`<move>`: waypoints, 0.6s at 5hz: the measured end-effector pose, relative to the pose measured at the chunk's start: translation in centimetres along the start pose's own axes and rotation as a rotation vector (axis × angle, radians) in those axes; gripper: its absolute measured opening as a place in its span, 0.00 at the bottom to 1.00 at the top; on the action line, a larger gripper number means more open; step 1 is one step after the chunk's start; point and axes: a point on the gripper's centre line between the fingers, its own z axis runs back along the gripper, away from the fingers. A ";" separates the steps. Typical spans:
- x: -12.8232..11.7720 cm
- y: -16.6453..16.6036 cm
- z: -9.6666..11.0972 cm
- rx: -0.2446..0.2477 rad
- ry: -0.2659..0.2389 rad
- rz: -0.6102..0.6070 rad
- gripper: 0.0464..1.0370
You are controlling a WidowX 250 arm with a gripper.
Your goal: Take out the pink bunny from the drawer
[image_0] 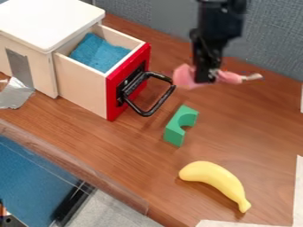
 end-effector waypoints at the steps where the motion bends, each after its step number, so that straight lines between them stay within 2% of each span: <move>1: 1.9 -0.5 -2.0 -0.032 0.010 -0.046 0.33; 3: 6.3 0.9 -5.3 -0.040 0.014 -0.109 0.33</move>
